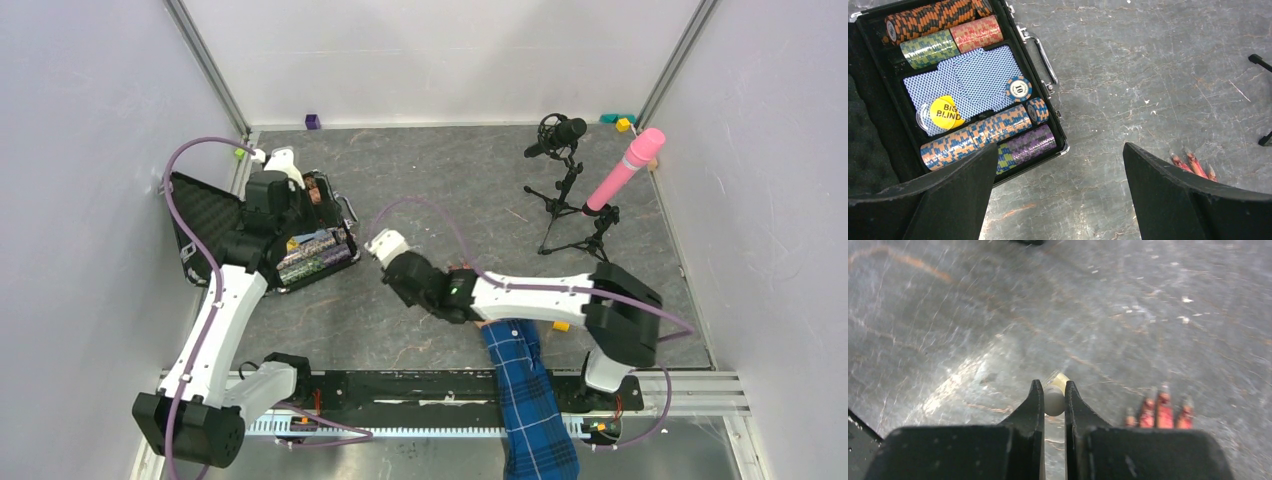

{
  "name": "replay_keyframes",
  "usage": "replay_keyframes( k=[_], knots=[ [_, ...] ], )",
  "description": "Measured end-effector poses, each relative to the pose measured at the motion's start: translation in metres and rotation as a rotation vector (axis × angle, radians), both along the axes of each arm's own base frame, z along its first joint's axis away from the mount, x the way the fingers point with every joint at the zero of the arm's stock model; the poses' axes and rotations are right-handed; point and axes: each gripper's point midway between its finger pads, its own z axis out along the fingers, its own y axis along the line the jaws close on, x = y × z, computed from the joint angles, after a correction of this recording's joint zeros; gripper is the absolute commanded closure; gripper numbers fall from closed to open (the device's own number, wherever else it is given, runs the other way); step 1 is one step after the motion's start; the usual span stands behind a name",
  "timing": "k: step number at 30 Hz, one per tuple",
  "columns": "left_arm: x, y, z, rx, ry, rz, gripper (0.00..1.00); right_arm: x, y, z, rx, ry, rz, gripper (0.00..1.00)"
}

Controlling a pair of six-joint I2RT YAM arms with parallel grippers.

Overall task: Paint the nails
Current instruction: Pick up the nail polish bottle from the center of the board.

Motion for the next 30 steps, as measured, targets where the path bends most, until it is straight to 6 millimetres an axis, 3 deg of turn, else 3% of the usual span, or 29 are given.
replay_keyframes(
  k=[5, 9, 12, 18, 21, 24, 26, 30],
  knots=[
    [-0.009, -0.015, 0.007, 0.055, -0.046, -0.076, 0.0, 0.043, -0.038, 0.039, 0.123, -0.006, -0.126, 1.0],
    [-0.028, -0.07, 0.008, 0.11, -0.091, -0.289, 0.0, 0.07, -0.068, 0.057, 0.21, -0.002, -0.212, 1.0],
    [-0.05, -0.115, 0.005, 0.136, -0.127, -0.482, 0.0, 0.079, -0.087, 0.066, 0.277, 0.016, -0.258, 1.0],
    [-0.096, -0.184, -0.006, 0.227, -0.202, -0.83, 0.0, 0.07, -0.101, 0.096, 0.418, 0.04, -0.287, 1.0],
    [-0.111, -0.206, -0.012, 0.342, -0.252, -0.942, 0.0, 0.06, -0.098, 0.126, 0.543, 0.042, -0.262, 1.0],
    [-0.114, -0.215, -0.014, 0.419, -0.29, -0.96, 0.0, 0.05, -0.096, 0.154, 0.659, 0.038, -0.233, 1.0],
    [-0.105, -0.215, -0.009, 0.435, -0.331, -0.908, 0.08, 0.046, -0.096, 0.173, 0.733, 0.029, -0.216, 1.0],
    [-0.098, -0.218, 0.002, 0.418, -0.381, -0.867, 0.12, 0.042, -0.097, 0.184, 0.79, 0.027, -0.207, 1.0]
  ],
)
